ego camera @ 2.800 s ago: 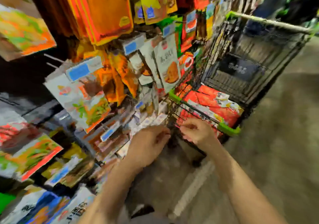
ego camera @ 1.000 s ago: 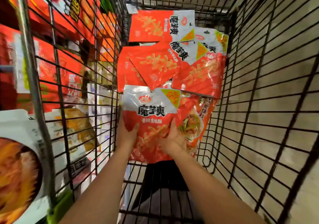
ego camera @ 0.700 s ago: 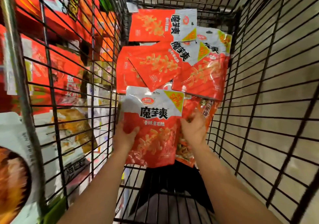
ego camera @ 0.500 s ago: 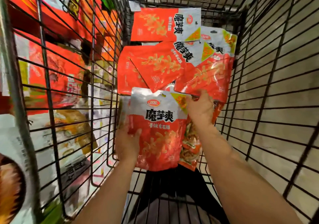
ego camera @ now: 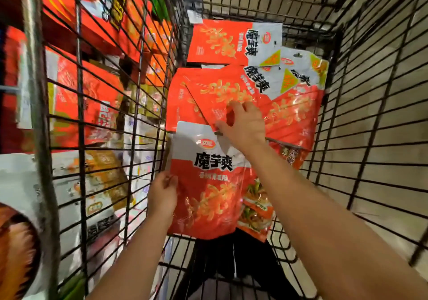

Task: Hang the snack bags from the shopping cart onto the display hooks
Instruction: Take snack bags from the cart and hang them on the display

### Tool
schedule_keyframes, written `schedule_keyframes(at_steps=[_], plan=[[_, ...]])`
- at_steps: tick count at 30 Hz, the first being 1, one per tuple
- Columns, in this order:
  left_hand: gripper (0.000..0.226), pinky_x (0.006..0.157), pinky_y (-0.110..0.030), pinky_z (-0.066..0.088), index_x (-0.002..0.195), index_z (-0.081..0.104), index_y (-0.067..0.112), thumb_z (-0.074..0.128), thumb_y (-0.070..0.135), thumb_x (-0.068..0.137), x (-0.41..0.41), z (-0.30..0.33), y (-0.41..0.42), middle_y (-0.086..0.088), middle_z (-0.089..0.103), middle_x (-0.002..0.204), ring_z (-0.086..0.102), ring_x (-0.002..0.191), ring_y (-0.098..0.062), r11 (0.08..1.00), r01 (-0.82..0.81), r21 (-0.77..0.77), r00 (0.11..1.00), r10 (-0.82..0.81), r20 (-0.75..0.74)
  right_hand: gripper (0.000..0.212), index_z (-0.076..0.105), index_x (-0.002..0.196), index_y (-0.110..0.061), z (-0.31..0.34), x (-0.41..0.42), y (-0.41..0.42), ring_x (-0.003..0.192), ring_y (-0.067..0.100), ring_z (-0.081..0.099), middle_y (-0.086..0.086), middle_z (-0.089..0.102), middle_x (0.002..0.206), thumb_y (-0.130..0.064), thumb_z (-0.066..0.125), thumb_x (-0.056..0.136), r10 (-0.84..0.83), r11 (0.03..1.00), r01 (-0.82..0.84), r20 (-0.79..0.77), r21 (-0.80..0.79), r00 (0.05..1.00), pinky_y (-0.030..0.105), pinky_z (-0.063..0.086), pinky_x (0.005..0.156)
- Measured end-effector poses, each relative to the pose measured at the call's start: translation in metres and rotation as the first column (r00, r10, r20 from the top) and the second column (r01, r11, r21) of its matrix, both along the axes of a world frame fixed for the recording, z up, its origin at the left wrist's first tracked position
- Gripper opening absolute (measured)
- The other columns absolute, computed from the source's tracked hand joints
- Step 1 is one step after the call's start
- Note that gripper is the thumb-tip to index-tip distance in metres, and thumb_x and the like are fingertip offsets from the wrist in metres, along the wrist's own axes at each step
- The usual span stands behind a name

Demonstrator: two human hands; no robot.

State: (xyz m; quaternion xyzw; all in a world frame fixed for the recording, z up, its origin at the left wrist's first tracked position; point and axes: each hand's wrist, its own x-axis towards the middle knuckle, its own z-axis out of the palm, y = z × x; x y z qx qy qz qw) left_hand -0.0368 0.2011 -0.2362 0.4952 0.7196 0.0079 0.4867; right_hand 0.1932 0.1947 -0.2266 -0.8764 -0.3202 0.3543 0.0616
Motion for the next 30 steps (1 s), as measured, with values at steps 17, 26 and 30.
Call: schedule_keyframes(at_steps=[17, 26, 30], plan=[[0.02, 0.066, -0.03, 0.044, 0.108, 0.063, 0.009, 0.057, 0.001, 0.091, 0.006, -0.002, 0.008, -0.003, 0.058, 0.074, 0.053, 0.065, -0.02, 0.967, -0.198, -0.163, 0.978, 0.206, 0.033, 0.015, 0.06, 0.101, -0.009, 0.019, 0.001, -0.048, 0.091, 0.034, 0.06, 0.012, 0.065, 0.097, -0.011, 0.054, 0.088, -0.121, 0.922, 0.075, 0.098, 0.379, 0.988, 0.034, 0.034, 0.066], [0.02, 0.042, -0.021, 0.044, 0.086, 0.064, 0.018, 0.055, 0.0, 0.09, 0.011, 0.009, 0.018, 0.001, 0.062, 0.07, 0.056, 0.064, -0.02, 0.971, -0.175, -0.166, 0.976, 0.192, 0.099, 0.032, 0.063, 0.098, -0.008, 0.007, -0.08, -0.121, 0.089, 0.029, 0.065, 0.01, 0.066, 0.1, -0.03, 0.047, 0.082, 0.032, 0.955, -0.062, 0.106, 0.29, 0.994, 0.028, 0.045, 0.081], [0.015, 0.055, -0.026, 0.049, 0.093, 0.063, 0.02, 0.056, 0.006, 0.093, 0.017, 0.006, 0.018, -0.006, 0.063, 0.085, 0.058, 0.07, -0.018, 0.984, -0.122, -0.13, 0.985, 0.136, 0.102, 0.069, 0.04, 0.139, -0.016, 0.009, -0.037, -0.066, 0.136, 0.032, 0.031, 0.014, 0.03, 0.151, -0.05, 0.065, 0.084, -0.182, 0.974, 0.18, 0.004, 0.135, 0.983, 0.044, 0.036, 0.109]])
